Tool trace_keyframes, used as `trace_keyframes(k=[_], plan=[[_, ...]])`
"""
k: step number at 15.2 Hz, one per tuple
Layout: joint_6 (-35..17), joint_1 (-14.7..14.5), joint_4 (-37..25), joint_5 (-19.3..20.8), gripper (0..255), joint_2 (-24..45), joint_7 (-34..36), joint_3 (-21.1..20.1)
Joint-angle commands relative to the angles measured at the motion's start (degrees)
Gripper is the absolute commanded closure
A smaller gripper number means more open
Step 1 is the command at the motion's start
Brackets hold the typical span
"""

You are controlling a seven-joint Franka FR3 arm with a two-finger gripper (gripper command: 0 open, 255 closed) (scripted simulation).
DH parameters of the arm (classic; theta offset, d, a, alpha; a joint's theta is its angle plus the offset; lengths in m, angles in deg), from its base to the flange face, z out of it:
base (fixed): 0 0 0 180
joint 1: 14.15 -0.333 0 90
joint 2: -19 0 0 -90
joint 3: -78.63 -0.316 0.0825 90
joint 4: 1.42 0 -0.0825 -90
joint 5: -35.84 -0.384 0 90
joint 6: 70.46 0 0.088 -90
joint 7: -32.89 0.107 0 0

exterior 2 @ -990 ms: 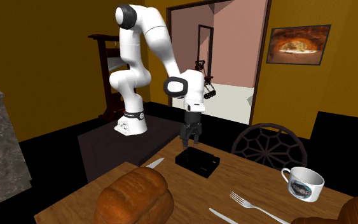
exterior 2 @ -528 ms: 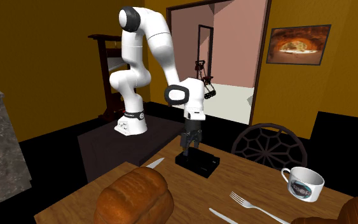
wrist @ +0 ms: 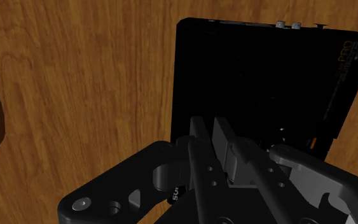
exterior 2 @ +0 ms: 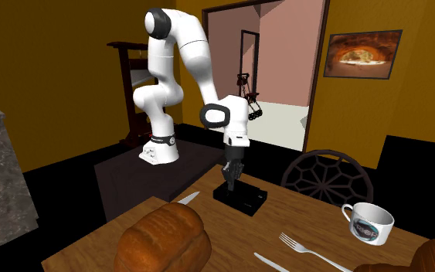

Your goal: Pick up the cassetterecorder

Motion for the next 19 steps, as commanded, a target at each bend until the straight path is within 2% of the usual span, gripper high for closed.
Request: trace_keyframes(k=[1,8,16,19], plan=[[-0.1,0.0,0.0,0.0,255,0.1,0.0,0.0],[3.7,1.3,1.3,-6.3,255,-5.5,-5.9,-2.3],[9.2,1.4,1.9,-13.6,255,-12.2,-12.5,-3.7],[10.0,1.3,1.8,-14.5,255,-13.1,-13.3,-3.8]])
